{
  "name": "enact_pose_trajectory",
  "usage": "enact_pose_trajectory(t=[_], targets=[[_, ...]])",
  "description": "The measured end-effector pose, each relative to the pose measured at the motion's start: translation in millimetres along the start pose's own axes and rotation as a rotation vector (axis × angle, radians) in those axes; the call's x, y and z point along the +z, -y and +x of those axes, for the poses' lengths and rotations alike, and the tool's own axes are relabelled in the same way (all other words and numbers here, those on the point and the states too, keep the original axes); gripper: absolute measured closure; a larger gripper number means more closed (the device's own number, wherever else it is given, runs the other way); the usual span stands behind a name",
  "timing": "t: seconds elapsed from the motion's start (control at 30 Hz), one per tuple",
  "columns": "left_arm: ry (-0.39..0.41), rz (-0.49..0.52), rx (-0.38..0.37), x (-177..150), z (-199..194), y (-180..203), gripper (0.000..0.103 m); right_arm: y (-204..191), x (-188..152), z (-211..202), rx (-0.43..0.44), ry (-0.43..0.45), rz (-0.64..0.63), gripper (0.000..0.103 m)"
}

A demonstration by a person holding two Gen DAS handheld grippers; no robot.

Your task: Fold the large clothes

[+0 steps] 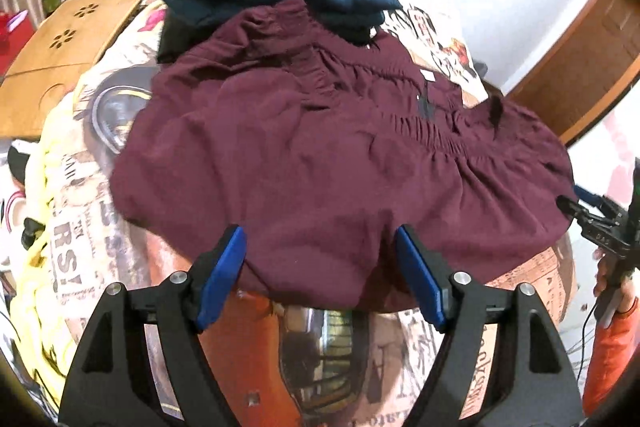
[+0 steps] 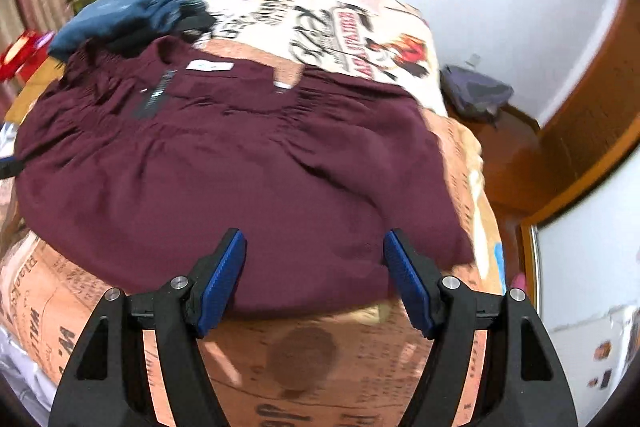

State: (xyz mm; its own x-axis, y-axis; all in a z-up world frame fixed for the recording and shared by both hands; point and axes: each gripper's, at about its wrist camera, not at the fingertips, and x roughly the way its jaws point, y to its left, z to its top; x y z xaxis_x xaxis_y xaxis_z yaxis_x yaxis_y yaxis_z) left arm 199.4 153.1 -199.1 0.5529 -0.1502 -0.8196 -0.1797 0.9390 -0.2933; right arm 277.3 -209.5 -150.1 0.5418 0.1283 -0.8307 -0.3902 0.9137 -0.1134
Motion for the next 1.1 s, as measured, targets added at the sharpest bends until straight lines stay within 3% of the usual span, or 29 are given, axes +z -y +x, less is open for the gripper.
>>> enact_pose_trajectory(t=[0.1,0.23,0.3,0.4,0.47,0.57,0.67,0.9,1.1], targets=[[0.032,-0.028,0.073,-1.7,-10.7,-10.1,0.027,13.9,-1.9,-1.4,0.009,-0.012,0.064,0.034],[0.057,-0.166,0.1,-4.0,-23.1,-45.6,0.026,21.4,0.2,-14.0,0.032,0.02,0.121,0.034],[0.042,-0.263,0.043,-5.6,-24.1,-65.7,0.027,19.8,3.4,-22.4,0.04,0.05,0.124,0.034],[0.02,-0.444,-0.148,-14.4,-14.0,-94.0,0.026,12.8,9.4,-32.8,0.065,0.096,0.127,0.034],[0.002,-0.522,-0.229,-19.7,-5.3,-105.0,0.026,4.7,13.1,-37.3,0.094,0.117,0.127,0.034],[-0.025,-0.589,-0.323,-24.4,12.7,-109.9,0.026,-7.3,18.0,-34.7,0.134,0.121,0.118,0.034],[-0.04,-0.637,-0.366,-22.4,31.5,-110.4,0.026,-20.0,24.0,-29.7,0.183,0.109,0.103,0.034],[-0.052,-0.691,-0.383,-3.9,72.8,-105.8,0.027,-49.3,31.4,-18.1,0.201,0.08,0.035,0.034],[0.038,-0.64,-0.251,19.5,85.1,-90.4,0.027,-60.9,34.3,-5.4,0.21,0.044,0.012,0.034]])
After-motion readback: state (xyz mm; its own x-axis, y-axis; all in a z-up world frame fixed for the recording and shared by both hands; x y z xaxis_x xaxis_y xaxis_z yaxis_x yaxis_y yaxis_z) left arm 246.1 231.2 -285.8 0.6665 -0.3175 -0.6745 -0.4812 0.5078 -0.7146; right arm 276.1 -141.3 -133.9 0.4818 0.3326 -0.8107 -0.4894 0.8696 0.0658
